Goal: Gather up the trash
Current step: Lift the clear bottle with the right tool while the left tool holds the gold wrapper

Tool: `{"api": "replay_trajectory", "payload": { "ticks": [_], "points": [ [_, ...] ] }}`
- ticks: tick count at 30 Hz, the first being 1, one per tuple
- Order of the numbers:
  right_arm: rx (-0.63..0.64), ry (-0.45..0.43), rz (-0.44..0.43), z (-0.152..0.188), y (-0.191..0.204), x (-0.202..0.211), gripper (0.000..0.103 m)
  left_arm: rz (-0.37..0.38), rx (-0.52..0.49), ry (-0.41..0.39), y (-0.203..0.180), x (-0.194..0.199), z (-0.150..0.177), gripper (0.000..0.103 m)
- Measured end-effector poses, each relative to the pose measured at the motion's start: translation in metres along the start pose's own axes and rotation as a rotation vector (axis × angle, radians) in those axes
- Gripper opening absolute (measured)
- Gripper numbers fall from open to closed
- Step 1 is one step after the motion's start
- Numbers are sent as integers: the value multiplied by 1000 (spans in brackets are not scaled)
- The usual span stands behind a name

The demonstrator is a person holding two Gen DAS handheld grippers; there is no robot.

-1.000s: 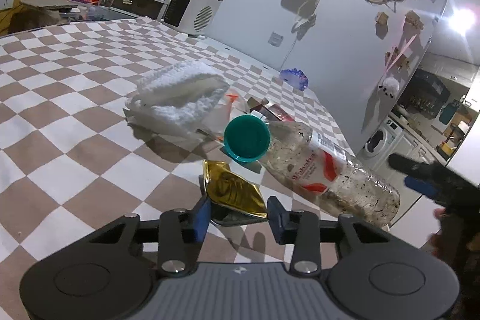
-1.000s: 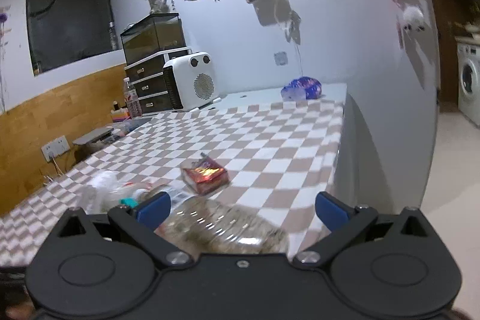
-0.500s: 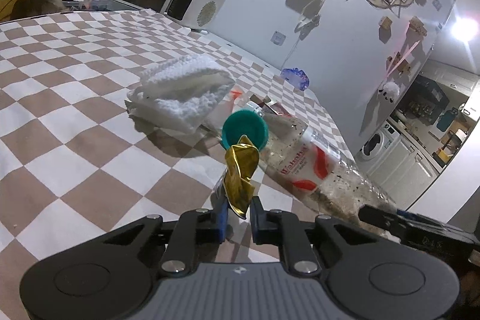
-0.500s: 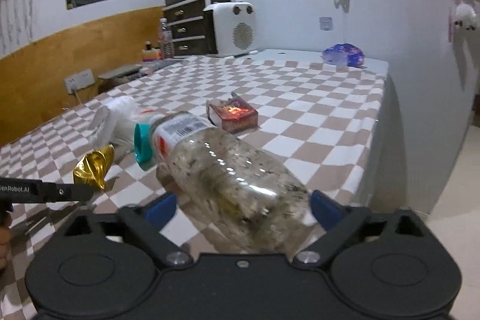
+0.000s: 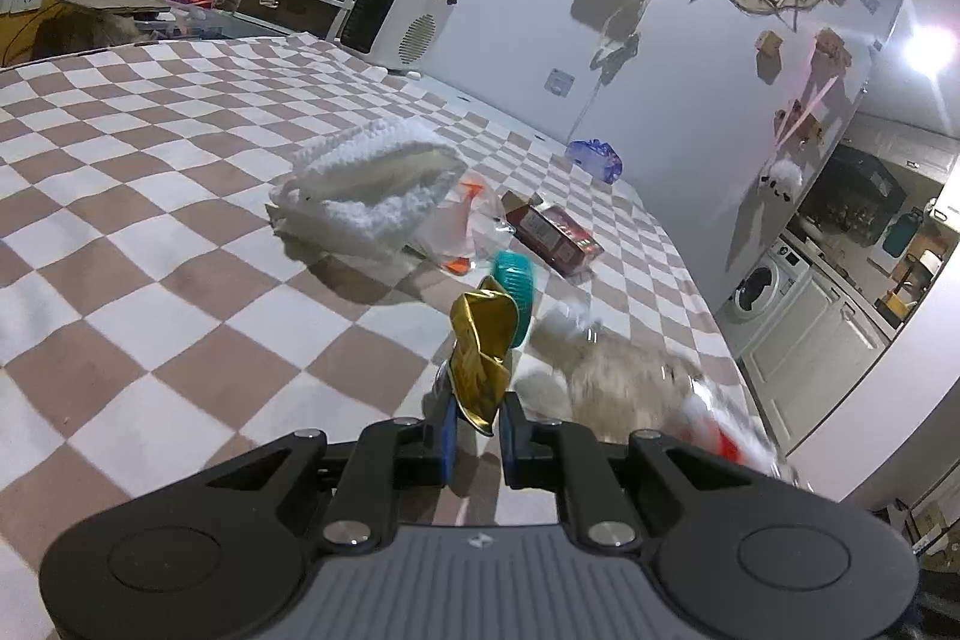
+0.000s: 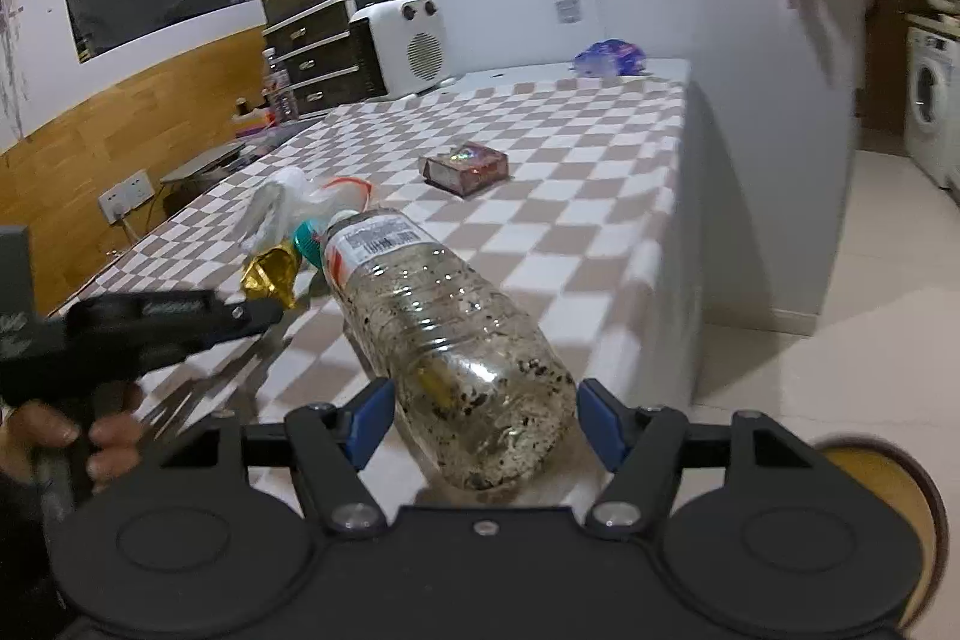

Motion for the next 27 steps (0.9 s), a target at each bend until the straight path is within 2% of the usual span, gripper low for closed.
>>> {"api": "replay_trajectory", "payload": {
  "ticks": [5,10,12,14,19,23,27],
  "points": [
    [-16,30,6,23,15,41,68,-18,-22,35,-3,20,14,15],
    [15,89,-94,44,38,64,69,-5,-12,52,1,50,33,15],
    [42,81,-107,49,46,68,74,-10,-20,54,1,61,39,15],
    [54,80,-109,50,51,67,79,-21,-25,58,3,71,43,15],
    [35,69,-84,46,49,56,80,-39,-55,88,7,91,48,15],
    [81,31,-13,35,48,44,82,-53,-98,130,10,103,50,15],
    [114,11,-9,25,49,36,87,-66,-93,128,14,108,51,15]
  ]
}}
Point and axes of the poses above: each gripper's, at about its wrist camera, not at the fingertips, and x roughly against the way its jaws point, y to its left, z to its underside, the point moved 5 cm from there along -x, roughly the way its jaws point, and after that the axes turned 11 degrees about -x, right-handed, at the moved point
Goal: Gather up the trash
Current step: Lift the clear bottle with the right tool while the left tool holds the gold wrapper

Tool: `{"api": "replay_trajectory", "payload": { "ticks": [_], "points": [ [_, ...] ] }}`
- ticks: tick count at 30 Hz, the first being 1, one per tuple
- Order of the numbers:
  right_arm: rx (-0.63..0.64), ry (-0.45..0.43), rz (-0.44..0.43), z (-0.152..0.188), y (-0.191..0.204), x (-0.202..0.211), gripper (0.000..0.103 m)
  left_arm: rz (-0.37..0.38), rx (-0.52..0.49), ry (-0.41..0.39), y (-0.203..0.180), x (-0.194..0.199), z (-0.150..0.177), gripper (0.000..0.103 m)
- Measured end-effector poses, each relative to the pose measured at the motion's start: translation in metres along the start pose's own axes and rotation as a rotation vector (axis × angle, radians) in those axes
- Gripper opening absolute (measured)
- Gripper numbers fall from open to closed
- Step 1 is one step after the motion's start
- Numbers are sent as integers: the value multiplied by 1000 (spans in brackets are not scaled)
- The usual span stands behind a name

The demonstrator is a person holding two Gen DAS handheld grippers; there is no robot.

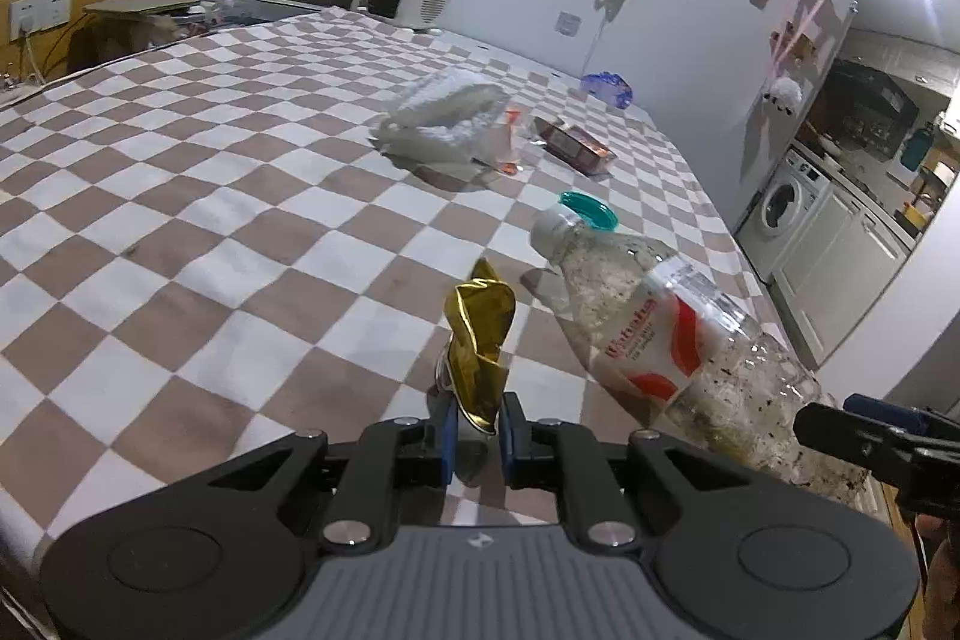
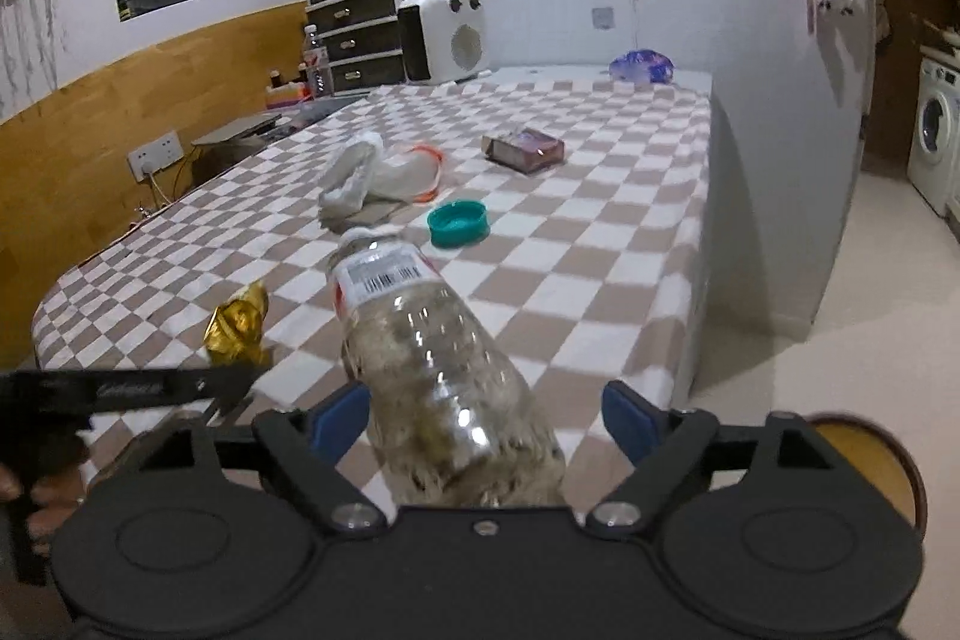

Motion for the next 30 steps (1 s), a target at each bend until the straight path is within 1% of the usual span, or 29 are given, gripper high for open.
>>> {"api": "replay_trajectory", "payload": {
  "ticks": [1,2,4,7,8,11,15,19,21,22,24,25,30],
  "points": [
    [16,0,0,-2,1,-3,89,-9,9,-11,2,0,0,18],
    [33,-1,-2,-4,3,-5,89,-18,13,-15,2,-1,-1,25],
    [42,9,-18,-6,4,-10,90,-36,12,-28,2,-1,-2,35],
    [44,23,-34,-6,6,-14,90,-56,-4,-62,-2,-1,-6,46],
    [44,29,-39,-5,7,-16,90,-63,-15,-73,-4,-1,-8,49],
    [41,41,-48,-2,9,-19,90,-91,-64,-98,-11,-3,-15,52],
    [53,47,-65,-1,16,-22,88,-114,-76,-80,-11,-17,-22,52],
    [74,63,-41,-4,20,-34,86,-127,-58,-55,-6,-28,-24,49],
    [87,71,-34,-4,21,-38,85,-118,-46,-51,-4,-28,-22,41],
    [90,77,-44,-4,22,-39,84,-110,-42,-49,-3,-28,-21,33],
    [93,97,-75,-2,24,-40,77,-97,-36,-54,-3,-27,-20,24],
    [96,100,-72,-1,25,-40,74,-93,-37,-56,-4,-25,-20,24],
    [100,91,-60,3,26,-35,69,-101,-24,-65,-4,-18,-17,24]
  ]
}}
Point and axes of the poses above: each gripper's, at about its wrist camera, not at the fingertips, and x roughly against the way its jaws point, y to its left, z to its underside, the point moved 5 cm from there along -x, roughly the way its jaws point, and after that the axes turned 11 degrees about -x, right-handed, at the moved point
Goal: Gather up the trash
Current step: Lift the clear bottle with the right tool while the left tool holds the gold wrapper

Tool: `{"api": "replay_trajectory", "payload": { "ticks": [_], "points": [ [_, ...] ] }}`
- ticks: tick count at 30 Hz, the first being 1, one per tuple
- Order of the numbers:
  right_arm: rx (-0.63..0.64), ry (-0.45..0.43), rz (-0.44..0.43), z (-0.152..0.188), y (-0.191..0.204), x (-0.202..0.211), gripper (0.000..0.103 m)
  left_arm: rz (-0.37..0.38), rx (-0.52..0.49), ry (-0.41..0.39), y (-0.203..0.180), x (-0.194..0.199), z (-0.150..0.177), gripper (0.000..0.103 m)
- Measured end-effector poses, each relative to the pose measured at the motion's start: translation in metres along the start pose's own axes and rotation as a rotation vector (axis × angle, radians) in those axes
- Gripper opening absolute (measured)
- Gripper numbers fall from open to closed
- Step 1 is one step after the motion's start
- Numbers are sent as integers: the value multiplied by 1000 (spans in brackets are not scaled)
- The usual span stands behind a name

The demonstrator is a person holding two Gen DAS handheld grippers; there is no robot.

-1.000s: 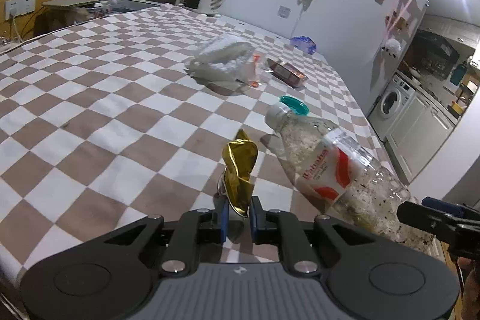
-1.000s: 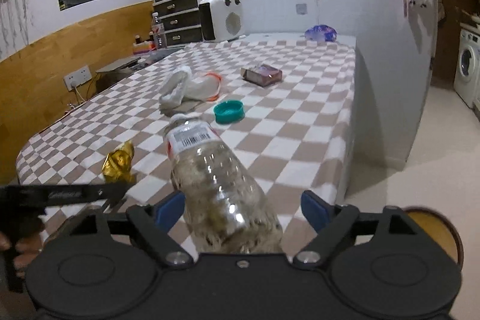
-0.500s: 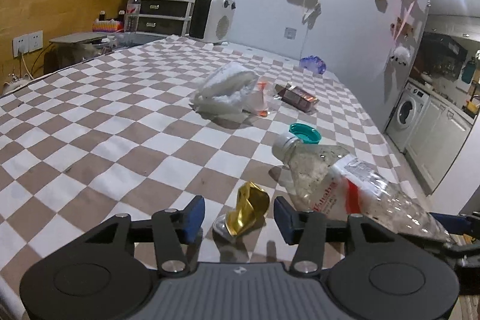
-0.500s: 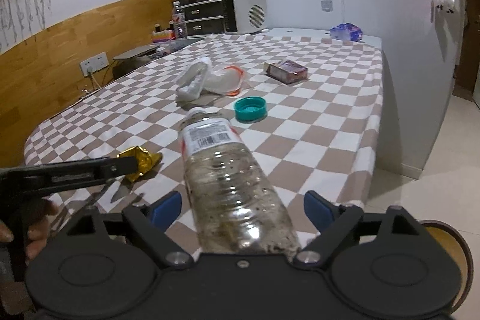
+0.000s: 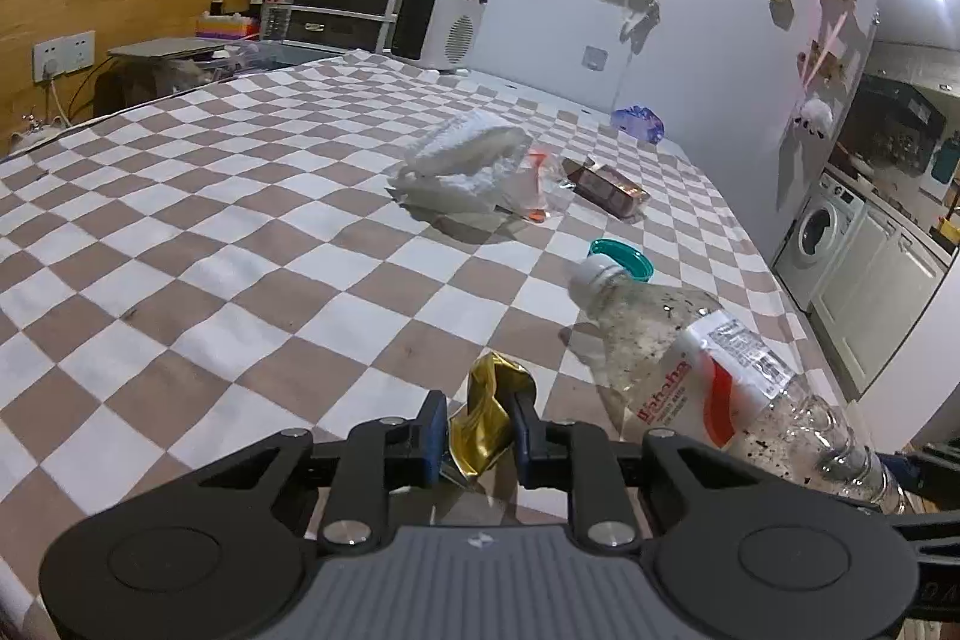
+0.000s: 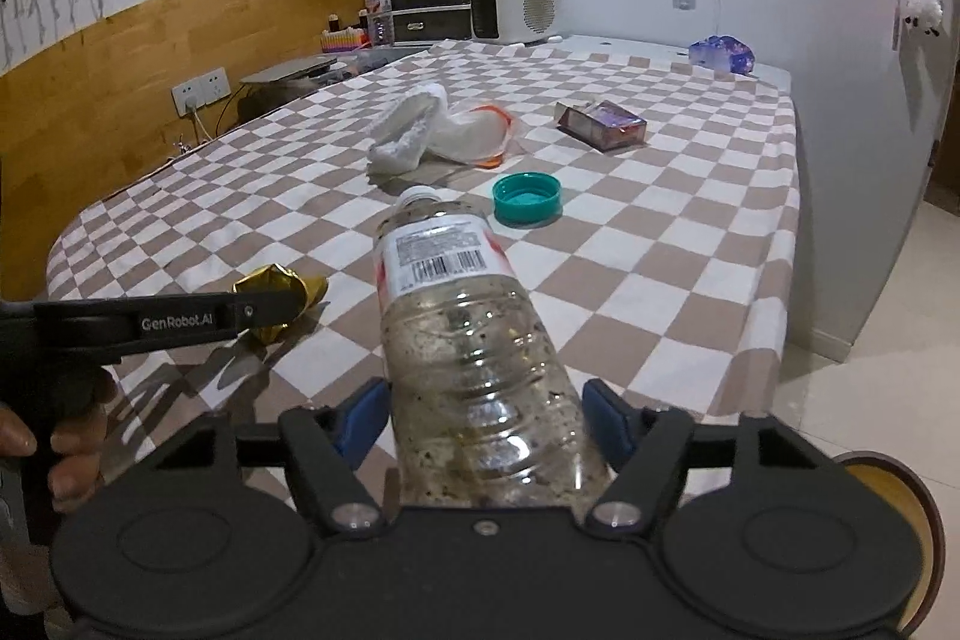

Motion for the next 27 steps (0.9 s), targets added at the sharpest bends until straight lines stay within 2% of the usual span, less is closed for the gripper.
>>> {"api": "replay_trajectory", "payload": {
  "ticks": [8,14,21,24,27],
  "points": [
    [-66,-36,16,3,-9,15,66,-7,1,-21,-5,19,2,23],
    [-76,-50,26,9,-11,28,65,-16,-35,-32,-15,35,6,23],
    [-20,0,41,14,-5,21,67,-16,-50,-25,-24,46,15,23],
    [17,57,65,14,-3,10,68,-19,-49,-28,-26,52,17,23],
    [-17,62,53,18,-7,7,65,-29,-52,-30,-25,56,18,23]
  ]
}}
Point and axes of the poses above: each gripper's, at about its wrist camera, not at the fingertips, and x roughly against the way its jaws point, y to its left, z to its underside, the point moved 5 cm from there along -x, roughly the way its jaws point, and after that the axes turned 11 degrees about -x, right-handed, at the moved point
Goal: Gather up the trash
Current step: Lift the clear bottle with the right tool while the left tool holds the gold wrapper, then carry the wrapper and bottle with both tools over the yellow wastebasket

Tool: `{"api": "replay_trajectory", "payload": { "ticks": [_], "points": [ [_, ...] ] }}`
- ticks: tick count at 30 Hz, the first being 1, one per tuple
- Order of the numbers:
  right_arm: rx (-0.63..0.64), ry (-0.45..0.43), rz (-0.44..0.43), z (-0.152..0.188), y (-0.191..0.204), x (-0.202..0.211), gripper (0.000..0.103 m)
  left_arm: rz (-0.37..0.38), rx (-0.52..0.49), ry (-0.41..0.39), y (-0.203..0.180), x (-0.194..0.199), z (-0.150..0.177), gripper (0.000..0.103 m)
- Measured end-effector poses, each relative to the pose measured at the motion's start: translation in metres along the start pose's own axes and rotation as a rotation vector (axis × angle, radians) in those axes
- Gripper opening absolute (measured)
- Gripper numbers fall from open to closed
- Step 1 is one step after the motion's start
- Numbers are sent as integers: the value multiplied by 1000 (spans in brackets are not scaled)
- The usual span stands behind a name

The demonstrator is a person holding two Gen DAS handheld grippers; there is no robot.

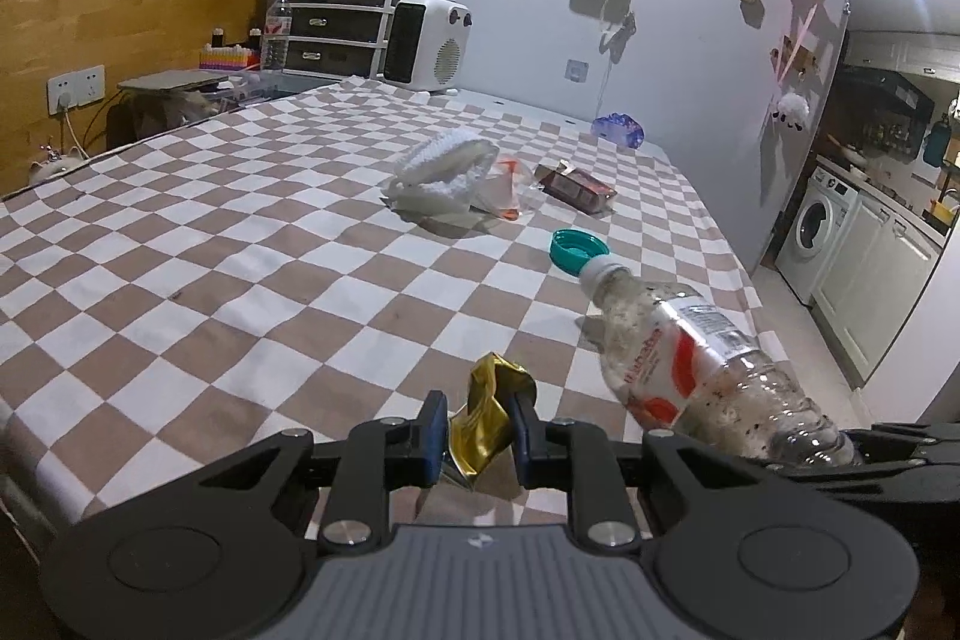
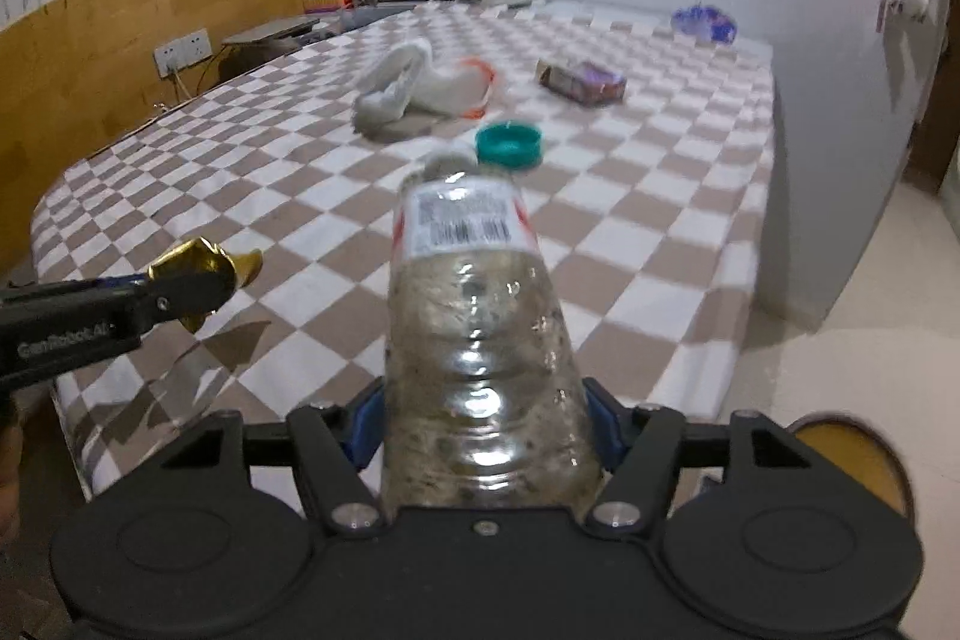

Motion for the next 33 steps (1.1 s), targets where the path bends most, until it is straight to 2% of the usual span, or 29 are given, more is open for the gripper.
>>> {"api": "replay_trajectory", "payload": {
  "ticks": [17,22,33],
  "points": [
    [-106,-174,16,2,-29,68,64,4,-58,-53,-35,30,-8,23],
    [-133,-212,47,5,-49,89,64,30,-99,-92,-60,41,-19,23],
    [-174,-310,145,10,-103,143,64,142,-182,-152,-139,48,-44,23]
  ]
}}
Point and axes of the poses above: each gripper's, at about its wrist camera, not at the fingertips, and x roughly against the way its jaws point, y to its left, z to its underside, the point moved 5 cm from there along -x, roughly the way its jaws point, and after that the axes turned 11 degrees about -x, right-handed, at the moved point
